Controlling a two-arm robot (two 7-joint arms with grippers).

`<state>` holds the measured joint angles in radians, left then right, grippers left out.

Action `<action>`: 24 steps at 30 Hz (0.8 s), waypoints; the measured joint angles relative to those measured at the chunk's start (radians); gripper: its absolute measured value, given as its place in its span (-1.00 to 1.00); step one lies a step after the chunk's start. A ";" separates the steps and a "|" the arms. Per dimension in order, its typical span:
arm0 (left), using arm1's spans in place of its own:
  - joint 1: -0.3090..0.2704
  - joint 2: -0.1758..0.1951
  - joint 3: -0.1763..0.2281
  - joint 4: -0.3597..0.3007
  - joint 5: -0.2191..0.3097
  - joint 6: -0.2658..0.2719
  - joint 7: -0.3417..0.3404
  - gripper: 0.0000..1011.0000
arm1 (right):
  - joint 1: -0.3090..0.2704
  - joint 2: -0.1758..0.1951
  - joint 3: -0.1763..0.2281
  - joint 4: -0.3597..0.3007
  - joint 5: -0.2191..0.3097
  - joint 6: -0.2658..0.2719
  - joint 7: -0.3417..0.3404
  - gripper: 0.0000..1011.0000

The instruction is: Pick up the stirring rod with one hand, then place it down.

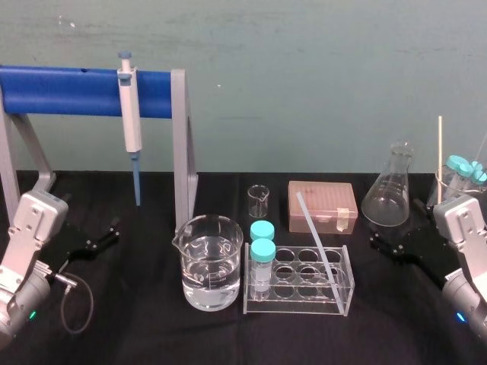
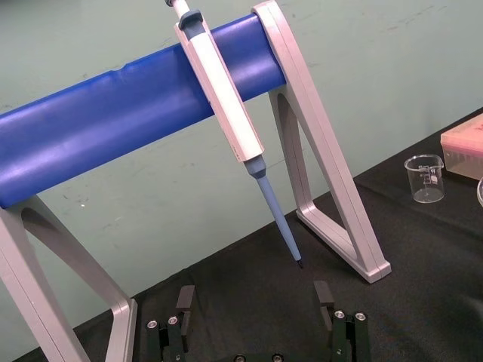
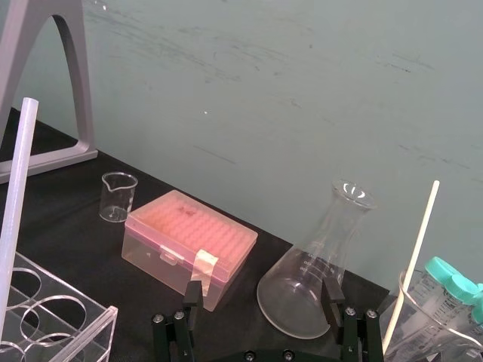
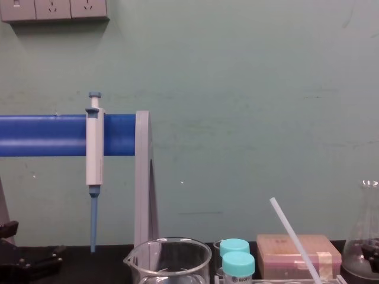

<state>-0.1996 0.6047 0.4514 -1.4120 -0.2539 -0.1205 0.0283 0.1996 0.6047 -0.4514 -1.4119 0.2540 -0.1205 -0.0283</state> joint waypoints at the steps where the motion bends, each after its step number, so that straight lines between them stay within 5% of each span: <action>1: 0.000 0.000 0.000 0.000 0.000 0.000 0.000 0.98 | 0.000 0.000 0.000 0.000 0.000 0.000 0.000 0.98; 24: 0.000 0.000 0.000 0.000 0.000 0.000 0.000 0.98 | 0.000 0.000 0.000 0.000 0.000 0.000 0.000 0.98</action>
<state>-0.1995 0.6047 0.4514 -1.4120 -0.2540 -0.1206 0.0283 0.1996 0.6047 -0.4514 -1.4120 0.2540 -0.1205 -0.0283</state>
